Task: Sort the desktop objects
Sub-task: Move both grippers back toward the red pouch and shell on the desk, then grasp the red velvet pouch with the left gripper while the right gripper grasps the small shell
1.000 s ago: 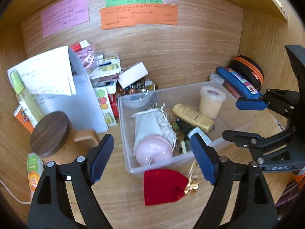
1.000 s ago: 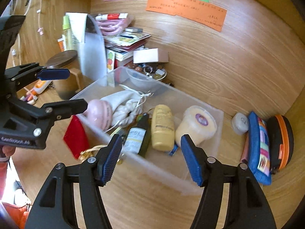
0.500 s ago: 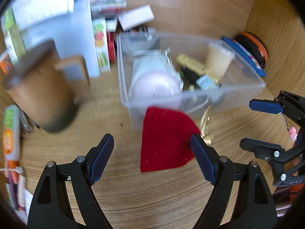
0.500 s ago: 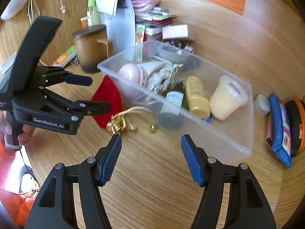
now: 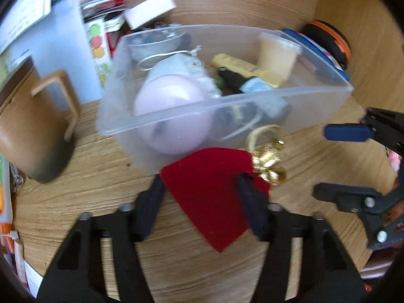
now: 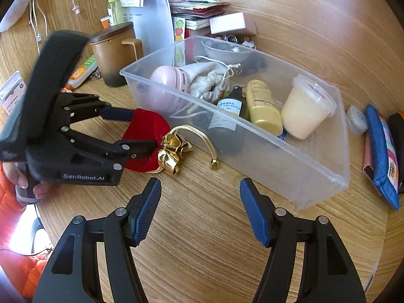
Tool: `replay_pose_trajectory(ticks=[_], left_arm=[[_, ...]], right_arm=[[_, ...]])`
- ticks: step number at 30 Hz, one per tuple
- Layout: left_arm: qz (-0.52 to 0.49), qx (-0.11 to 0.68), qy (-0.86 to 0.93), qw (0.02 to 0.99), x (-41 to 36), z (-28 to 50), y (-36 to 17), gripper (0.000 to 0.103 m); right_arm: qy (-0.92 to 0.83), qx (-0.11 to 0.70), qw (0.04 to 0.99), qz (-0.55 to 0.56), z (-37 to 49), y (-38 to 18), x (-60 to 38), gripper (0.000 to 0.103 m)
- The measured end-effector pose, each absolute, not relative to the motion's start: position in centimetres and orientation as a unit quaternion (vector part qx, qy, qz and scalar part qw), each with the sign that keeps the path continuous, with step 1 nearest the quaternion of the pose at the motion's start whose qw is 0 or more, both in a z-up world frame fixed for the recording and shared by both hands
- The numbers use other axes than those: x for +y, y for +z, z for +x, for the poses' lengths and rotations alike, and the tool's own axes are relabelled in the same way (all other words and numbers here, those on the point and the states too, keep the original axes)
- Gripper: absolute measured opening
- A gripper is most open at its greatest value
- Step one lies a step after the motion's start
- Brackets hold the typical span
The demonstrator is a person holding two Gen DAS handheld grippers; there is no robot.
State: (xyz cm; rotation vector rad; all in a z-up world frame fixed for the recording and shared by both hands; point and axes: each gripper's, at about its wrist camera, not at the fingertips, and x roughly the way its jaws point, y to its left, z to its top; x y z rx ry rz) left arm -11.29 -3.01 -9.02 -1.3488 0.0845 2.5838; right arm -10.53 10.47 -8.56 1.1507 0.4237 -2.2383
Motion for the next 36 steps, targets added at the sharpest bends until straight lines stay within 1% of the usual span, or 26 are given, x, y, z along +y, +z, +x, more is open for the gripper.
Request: replay_pose_trajectory(ticks=[1,2,3,4,6,7,14,20,23,24,26,27,28,29,32,33,36], left_arm=[[-0.457,0.033,0.882,0.112,-2.8,-11.3,-9.0,0.047],[-0.454,0.038,0.883,0.112,-2.7,-11.2,-9.0,0.043],[-0.45,0.037,0.885,0.116,-2.7,-11.1,-9.0,0.032],[-0.448,0.032,0.886,0.12,-2.9,-11.2,-8.9,0.024],[-0.436,0.023,0.891,0.124,-3.6,-10.6,-8.4,0.015],[-0.433,0.019,0.893,0.122,-4.0,-10.3,-8.2,0.013],[-0.42,-0.019,0.9,0.116,-7.7,-7.5,-7.4,0.012],[-0.42,-0.006,0.903,0.085,-10.0,-5.3,-7.3,0.012],[-0.427,-0.019,0.901,0.078,-11.5,-4.5,-7.4,0.012],[-0.425,-0.022,0.901,0.08,-11.9,-4.1,-7.3,0.014],[-0.42,-0.033,0.902,0.088,-12.3,-3.6,-7.0,0.031],[-0.416,-0.035,0.904,0.094,-12.3,-3.3,-6.8,0.047],[-0.411,-0.032,0.906,0.099,-12.2,-3.1,-6.6,0.059],[-0.406,-0.024,0.908,0.101,-11.8,-3.0,-6.5,0.063],[-0.401,-0.002,0.908,0.119,-10.6,-3.0,-6.2,0.068],[-0.403,0.004,0.907,0.124,-10.2,-3.2,-6.3,0.073],[-0.416,0.03,0.9,0.129,-8.9,-4.3,-7.0,0.073]], right_arm=[[-0.838,0.157,0.29,0.434,-10.6,-8.7,10.6,0.061],[-0.838,0.154,0.29,0.436,-10.7,-8.8,10.6,0.061],[-0.837,0.152,0.291,0.437,-10.7,-8.9,10.7,0.061],[-0.837,0.15,0.291,0.438,-10.8,-9.0,10.7,0.061],[-0.837,0.15,0.292,0.438,-10.8,-9.0,10.6,0.061],[-0.837,0.151,0.291,0.438,-10.8,-9.0,10.6,0.061],[-0.836,0.155,0.294,0.437,-10.9,-8.9,10.2,0.061],[-0.832,0.157,0.295,0.443,-11.6,-9.5,9.2,0.061],[-0.827,0.154,0.299,0.451,-12.1,-9.9,8.6,0.061],[-0.825,0.152,0.302,0.453,-12.1,-10.1,8.3,0.061],[-0.822,0.154,0.306,0.454,-12.0,-10.3,8.0,0.061],[-0.821,0.156,0.309,0.454,-11.9,-10.3,7.7,0.061],[-0.82,0.158,0.311,0.454,-11.9,-10.3,7.4,0.061],[-0.82,0.158,0.312,0.453,-11.8,-10.3,7.3,0.061],[-0.819,0.161,0.318,0.45,-11.8,-10.1,6.5,0.061],[-0.818,0.16,0.32,0.449,-11.8,-10.0,6.3,0.061],[-0.816,0.159,0.324,0.451,-12.1,-9.9,5.7,0.061]])
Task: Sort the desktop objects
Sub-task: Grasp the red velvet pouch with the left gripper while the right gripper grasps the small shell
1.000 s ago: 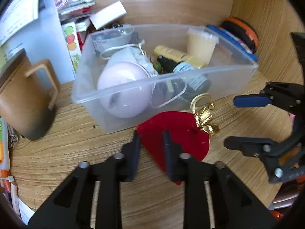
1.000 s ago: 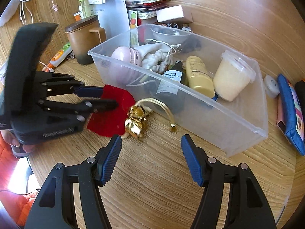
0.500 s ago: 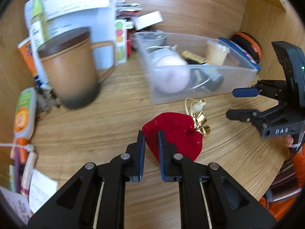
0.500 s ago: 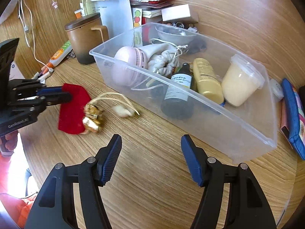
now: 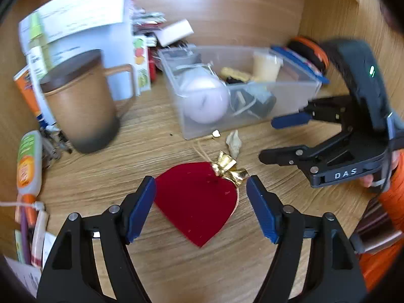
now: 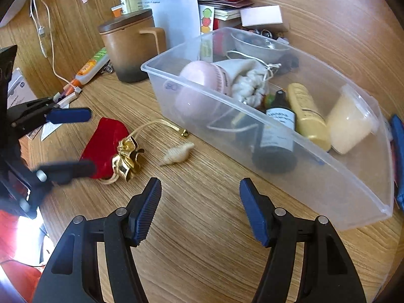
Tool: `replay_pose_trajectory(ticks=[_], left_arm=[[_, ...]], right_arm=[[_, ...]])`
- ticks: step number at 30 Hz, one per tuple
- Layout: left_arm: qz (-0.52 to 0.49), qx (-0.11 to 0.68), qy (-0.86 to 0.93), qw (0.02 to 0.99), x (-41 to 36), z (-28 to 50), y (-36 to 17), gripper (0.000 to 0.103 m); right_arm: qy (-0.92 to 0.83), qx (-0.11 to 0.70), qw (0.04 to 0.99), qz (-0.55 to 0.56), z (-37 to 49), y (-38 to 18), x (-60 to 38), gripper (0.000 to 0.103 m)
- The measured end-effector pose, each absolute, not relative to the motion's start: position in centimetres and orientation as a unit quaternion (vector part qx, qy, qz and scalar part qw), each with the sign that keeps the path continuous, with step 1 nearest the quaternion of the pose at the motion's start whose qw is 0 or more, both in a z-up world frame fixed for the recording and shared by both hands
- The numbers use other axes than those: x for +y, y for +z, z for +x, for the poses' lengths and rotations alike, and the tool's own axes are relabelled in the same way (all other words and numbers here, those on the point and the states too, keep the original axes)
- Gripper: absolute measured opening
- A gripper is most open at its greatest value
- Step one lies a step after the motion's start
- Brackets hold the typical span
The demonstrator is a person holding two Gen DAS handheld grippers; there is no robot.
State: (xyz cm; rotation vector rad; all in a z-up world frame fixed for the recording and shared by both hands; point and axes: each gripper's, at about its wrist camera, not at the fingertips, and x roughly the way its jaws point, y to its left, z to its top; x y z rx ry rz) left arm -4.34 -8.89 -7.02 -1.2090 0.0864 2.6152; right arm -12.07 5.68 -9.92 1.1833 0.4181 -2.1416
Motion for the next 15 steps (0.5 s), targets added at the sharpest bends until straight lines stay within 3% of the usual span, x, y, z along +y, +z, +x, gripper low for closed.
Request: replay_pose_trajectory(ticks=[9,15], left_arm=[[-0.445,0.053,0.887,0.116,-8.3,-6.3,-9.6,0.072],[-0.438,0.038,0.893,0.096,-9.1,-6.4,-9.4,0.054]], right_arm=[[-0.802,0.153,0.337,0.468,-13.1,-10.6,3.3,0.049],[-0.805,0.167,0.334,0.462,-13.3,-11.0,1.4,0.041]])
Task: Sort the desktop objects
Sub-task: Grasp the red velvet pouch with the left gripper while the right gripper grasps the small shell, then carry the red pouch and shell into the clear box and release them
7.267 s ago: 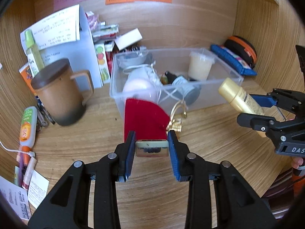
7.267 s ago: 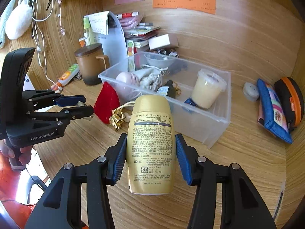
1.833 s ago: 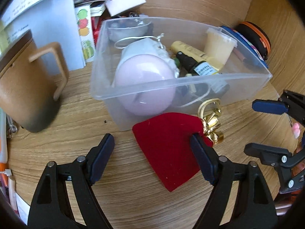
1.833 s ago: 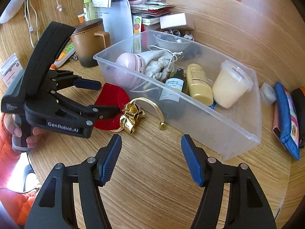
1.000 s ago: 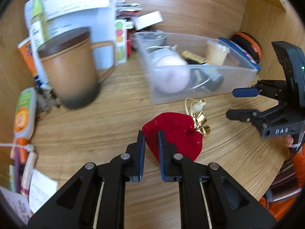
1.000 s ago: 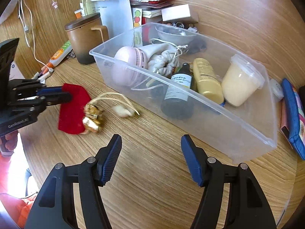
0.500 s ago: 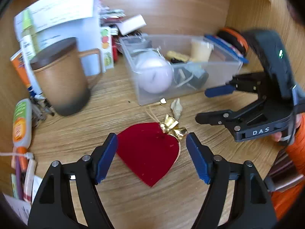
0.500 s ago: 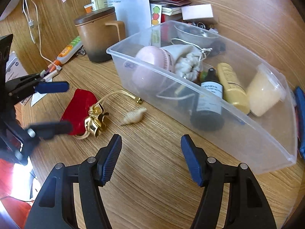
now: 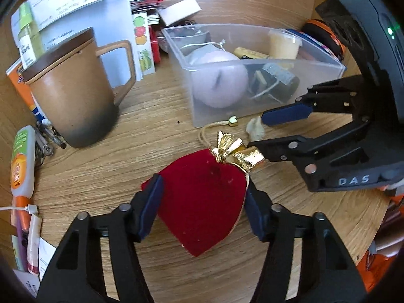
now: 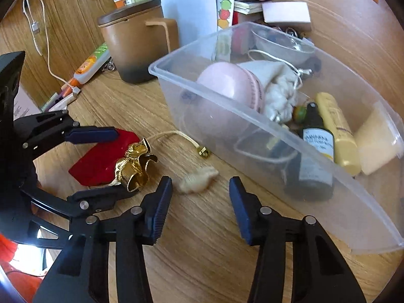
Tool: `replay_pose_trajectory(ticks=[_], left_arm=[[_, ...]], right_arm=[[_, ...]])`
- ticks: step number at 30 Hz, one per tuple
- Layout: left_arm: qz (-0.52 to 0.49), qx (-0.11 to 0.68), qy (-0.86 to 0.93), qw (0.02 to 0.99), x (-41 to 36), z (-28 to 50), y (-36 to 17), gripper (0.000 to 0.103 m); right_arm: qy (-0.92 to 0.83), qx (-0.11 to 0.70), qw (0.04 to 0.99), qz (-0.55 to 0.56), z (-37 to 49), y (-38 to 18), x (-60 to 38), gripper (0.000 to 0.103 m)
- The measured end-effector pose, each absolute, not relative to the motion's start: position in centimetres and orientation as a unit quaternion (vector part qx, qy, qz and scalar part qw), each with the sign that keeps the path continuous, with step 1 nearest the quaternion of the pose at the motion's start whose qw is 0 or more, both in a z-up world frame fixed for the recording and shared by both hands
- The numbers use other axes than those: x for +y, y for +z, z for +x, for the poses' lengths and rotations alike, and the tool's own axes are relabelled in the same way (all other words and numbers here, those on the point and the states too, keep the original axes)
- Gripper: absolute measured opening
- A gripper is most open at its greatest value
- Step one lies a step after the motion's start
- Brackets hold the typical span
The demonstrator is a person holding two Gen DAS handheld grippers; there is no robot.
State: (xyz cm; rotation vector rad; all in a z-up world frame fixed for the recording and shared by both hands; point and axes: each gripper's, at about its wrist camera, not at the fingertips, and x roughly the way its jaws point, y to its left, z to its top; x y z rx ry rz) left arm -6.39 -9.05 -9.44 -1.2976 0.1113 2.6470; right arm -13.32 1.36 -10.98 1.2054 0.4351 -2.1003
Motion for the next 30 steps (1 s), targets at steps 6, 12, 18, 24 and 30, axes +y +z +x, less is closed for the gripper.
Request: replay_pose_trajectory(ticks=[6,12,18,24,30], left_arm=[[-0.431,0.012,0.897,0.093,-9.2,-6.5,-9.3,0.033],[-0.429,0.001,0.899,0.089,-8.9,-6.6,-8.8,0.021],[-0.414,-0.023,0.905,0.091,-9.2,-6.3,-7.3,0.013],[-0.396,-0.029,0.913,0.092,-8.8,-5.5,-6.0,0.011],[-0.377,-0.022,0.921,0.091,-7.7,-4.8,-4.1,0.011]], right_arm=[[-0.813,0.198,0.329,0.437,-12.6,-11.0,0.0,0.031],[-0.819,0.201,0.328,0.426,-11.7,-10.4,0.1,0.03],[-0.824,0.196,0.332,0.416,-10.6,-9.4,1.4,0.021],[-0.832,0.196,0.329,0.402,-9.1,-8.5,3.3,0.021],[-0.842,0.194,0.328,0.383,-7.9,-7.1,4.4,0.021]])
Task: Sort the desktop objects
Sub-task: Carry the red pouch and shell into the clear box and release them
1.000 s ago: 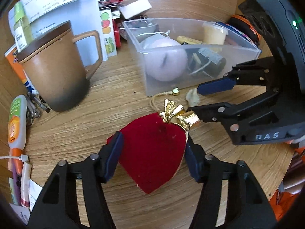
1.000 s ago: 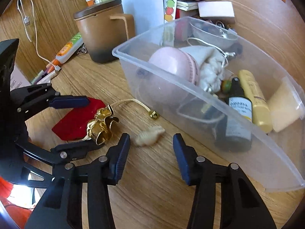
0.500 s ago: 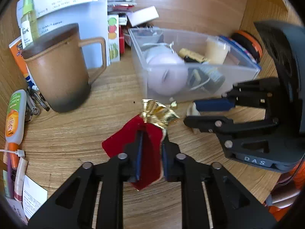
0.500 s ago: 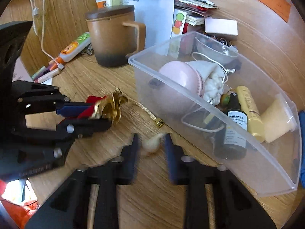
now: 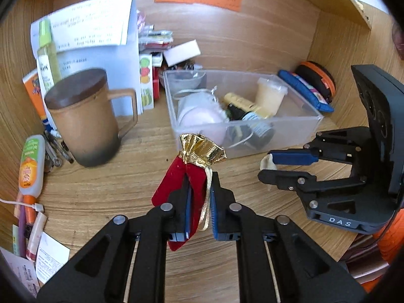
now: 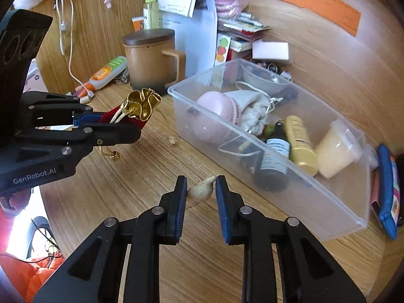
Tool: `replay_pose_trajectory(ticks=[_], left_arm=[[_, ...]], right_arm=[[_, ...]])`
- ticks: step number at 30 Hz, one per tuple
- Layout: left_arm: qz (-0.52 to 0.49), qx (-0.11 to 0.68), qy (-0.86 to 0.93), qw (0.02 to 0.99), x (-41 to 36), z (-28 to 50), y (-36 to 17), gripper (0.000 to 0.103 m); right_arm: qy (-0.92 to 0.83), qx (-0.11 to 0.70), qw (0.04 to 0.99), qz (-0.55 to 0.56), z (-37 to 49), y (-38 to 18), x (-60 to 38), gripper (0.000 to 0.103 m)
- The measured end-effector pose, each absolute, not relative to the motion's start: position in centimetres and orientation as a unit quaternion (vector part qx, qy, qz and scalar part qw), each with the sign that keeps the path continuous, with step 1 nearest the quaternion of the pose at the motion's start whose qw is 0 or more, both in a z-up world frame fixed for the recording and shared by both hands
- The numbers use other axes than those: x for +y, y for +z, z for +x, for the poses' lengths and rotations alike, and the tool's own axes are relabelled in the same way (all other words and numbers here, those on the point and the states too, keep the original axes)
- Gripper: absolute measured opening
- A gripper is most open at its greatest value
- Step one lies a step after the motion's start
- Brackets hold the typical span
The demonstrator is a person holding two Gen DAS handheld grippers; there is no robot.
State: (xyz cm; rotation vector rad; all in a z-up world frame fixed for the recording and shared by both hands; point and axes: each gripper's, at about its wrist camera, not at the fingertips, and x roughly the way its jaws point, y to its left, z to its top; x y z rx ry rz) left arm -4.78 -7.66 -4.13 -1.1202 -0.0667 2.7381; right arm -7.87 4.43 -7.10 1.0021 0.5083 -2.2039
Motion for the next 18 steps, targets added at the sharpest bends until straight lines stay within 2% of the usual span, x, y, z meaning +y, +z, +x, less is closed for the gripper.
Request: replay_pose_trajectory(ticks=[18], left_arm=[[-0.325,-0.026,0.938,0.115,-5.0,-5.4,0.6,0.011]], right_arm=[[-0.877,0.165,0.302,0.336,-7.0,-2.2,9.8,0.021]])
